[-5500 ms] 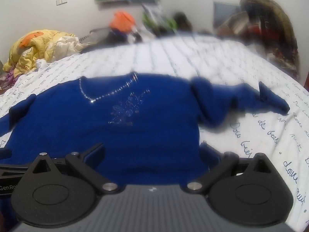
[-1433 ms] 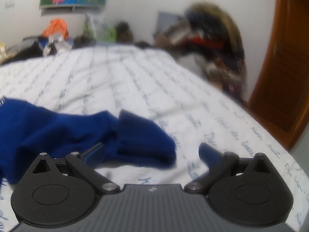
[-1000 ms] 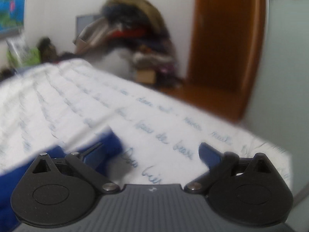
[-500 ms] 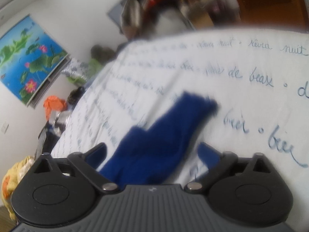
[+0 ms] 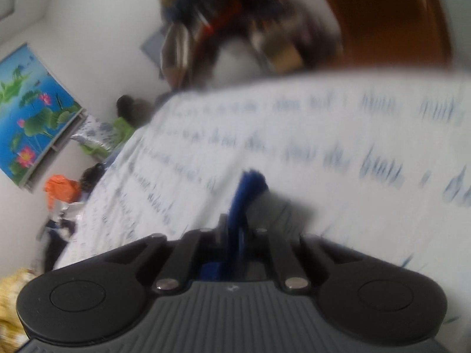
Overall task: Fold small clothes
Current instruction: 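Lift the held sleeve and fold it across the sweater body, release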
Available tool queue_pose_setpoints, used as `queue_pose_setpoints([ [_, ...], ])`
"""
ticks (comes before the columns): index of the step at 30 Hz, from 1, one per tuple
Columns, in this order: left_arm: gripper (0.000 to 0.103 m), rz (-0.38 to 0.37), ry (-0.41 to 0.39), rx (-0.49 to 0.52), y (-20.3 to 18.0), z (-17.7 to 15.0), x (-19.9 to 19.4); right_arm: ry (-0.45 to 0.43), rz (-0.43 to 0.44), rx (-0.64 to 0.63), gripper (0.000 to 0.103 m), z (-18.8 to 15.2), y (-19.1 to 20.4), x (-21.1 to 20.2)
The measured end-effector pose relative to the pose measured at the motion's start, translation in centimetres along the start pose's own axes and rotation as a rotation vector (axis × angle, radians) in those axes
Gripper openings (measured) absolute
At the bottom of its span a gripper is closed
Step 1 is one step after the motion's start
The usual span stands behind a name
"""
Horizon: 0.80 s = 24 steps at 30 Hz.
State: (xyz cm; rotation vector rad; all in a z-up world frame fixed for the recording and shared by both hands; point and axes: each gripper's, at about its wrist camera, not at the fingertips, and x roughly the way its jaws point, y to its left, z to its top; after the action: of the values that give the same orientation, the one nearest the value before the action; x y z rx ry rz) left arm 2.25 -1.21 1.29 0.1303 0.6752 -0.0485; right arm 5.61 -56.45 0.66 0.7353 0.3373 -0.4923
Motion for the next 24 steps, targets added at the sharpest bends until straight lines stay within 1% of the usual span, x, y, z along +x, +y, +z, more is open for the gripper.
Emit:
queue_pose_setpoints([
  [3, 0.103, 0.008, -0.004, -0.013, 0.3, 0.0, 0.0, -0.134, -0.1, -0.107, 0.006, 0.8, 1.4, -2.6],
  [4, 0.103, 0.009, -0.003, -0.016, 0.4, 0.0, 0.1, -0.163, -0.119, -0.153, 0.006, 0.7, 2.2, -3.3],
  [6, 0.103, 0.01, 0.0, -0.024, 0.5, -0.1, 0.3, -0.214, -0.122, -0.263, 0.006, -0.3, 4.1, -4.7],
  [8, 0.103, 0.013, 0.005, -0.03, 0.6, -0.2, 0.5, -0.254, -0.09, -0.383, 0.006, -1.9, 6.6, -6.0],
  [10, 0.103, 0.015, 0.009, -0.027, 0.6, -0.3, 0.5, -0.275, -0.043, -0.486, 0.006, -3.6, 9.0, -7.2],
  [14, 0.103, 0.025, -0.001, -0.031, 1.0, -0.4, 0.3, -0.295, 0.054, -0.632, 0.006, -7.0, 13.8, -8.9],
  [17, 0.103, 0.033, 0.005, -0.043, 1.5, -0.5, 0.5, -0.275, 0.145, -0.687, 0.006, -9.3, 16.9, -10.0],
  [20, 0.103, 0.038, 0.009, -0.052, 2.0, -0.7, 0.6, -0.233, 0.225, -0.714, 0.006, -11.4, 19.5, -10.7],
  [24, 0.103, 0.044, 0.017, -0.06, 2.5, -0.9, 0.7, -0.204, 0.298, -0.748, 0.006, -14.0, 22.4, -11.8],
])
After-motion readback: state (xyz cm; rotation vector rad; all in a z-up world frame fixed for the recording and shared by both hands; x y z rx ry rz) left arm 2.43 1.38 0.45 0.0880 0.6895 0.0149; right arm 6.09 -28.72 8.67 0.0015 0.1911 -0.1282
